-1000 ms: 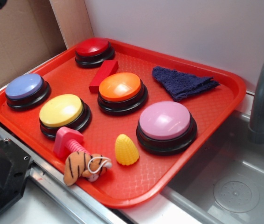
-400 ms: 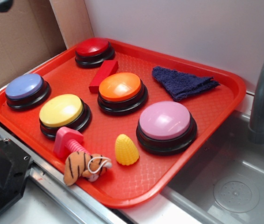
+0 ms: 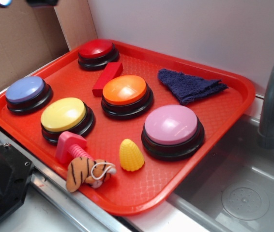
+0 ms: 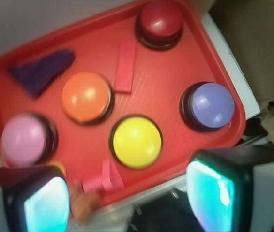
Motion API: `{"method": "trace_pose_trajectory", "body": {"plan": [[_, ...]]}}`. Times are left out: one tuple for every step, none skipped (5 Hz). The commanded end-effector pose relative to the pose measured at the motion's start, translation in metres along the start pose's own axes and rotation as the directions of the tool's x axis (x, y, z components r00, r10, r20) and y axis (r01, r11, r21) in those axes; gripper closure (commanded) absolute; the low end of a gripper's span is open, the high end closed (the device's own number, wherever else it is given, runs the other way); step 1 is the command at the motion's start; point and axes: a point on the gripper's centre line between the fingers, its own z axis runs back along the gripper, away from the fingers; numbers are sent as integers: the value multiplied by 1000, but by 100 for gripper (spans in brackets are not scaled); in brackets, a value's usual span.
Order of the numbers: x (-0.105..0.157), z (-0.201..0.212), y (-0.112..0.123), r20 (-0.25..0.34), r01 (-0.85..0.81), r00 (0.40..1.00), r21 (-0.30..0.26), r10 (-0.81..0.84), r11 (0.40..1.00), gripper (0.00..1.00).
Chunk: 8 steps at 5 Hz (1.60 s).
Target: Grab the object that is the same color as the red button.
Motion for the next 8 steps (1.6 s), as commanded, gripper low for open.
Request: {"method": "trace_pose_trajectory", "body": {"plan": [[49, -45, 15, 34, -238, 971, 16, 237, 971, 0], [67, -77, 22, 26, -291, 957, 27, 290, 956, 0], [82, -111, 26, 32, -296, 955, 25, 295, 955, 0], [93, -139, 28, 41, -310, 951, 48, 308, 950, 0], [97, -165, 25, 18, -313, 950, 82, 313, 946, 0], [96, -180, 17, 10, -296, 955, 67, 296, 953, 0], [94, -185, 17, 6, -301, 953, 67, 302, 951, 0], [94, -188, 19, 6, -305, 952, 41, 305, 951, 0]]}}
